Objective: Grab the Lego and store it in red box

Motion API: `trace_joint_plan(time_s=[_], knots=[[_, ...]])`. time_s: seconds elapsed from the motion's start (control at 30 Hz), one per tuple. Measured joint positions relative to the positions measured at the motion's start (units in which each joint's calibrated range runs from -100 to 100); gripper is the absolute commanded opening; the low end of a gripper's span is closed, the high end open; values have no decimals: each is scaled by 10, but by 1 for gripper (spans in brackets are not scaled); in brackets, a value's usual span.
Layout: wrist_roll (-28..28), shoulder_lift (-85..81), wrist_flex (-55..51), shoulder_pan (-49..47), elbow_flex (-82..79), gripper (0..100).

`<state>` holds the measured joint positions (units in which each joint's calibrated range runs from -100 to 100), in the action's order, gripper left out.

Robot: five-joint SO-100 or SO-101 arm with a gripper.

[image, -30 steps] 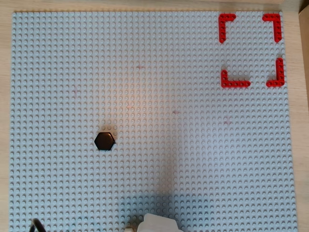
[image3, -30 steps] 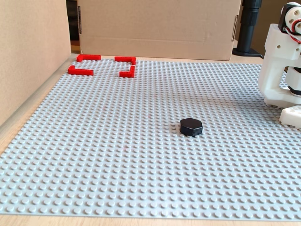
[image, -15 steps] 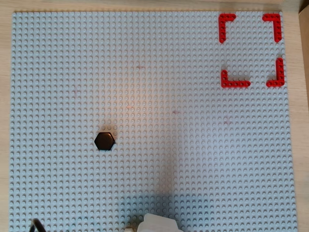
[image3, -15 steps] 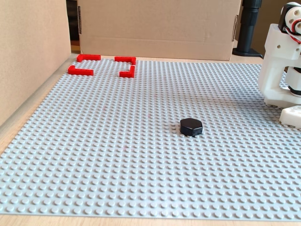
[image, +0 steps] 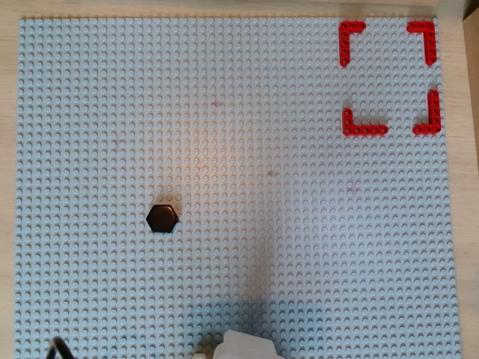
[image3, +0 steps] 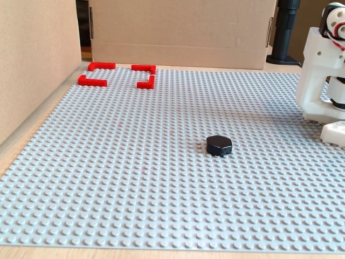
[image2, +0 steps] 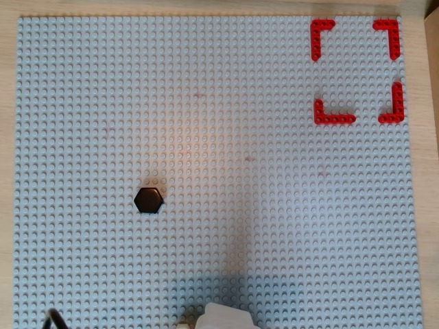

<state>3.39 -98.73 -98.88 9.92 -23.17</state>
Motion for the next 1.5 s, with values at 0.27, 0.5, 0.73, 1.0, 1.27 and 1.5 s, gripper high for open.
trace_joint_plan(time_s=[0.27, 0.5, 0.73, 1.0, 1.27, 1.5], knots=[[0, 0, 0, 0, 0, 2], [0, 2, 0, -8, 0, 4], [-6, 128, 0, -193, 4, 7], [-6, 286, 0, -268, 14, 7], [38, 440, 1, -271, 8, 7], [112, 510, 1, -271, -19, 7]])
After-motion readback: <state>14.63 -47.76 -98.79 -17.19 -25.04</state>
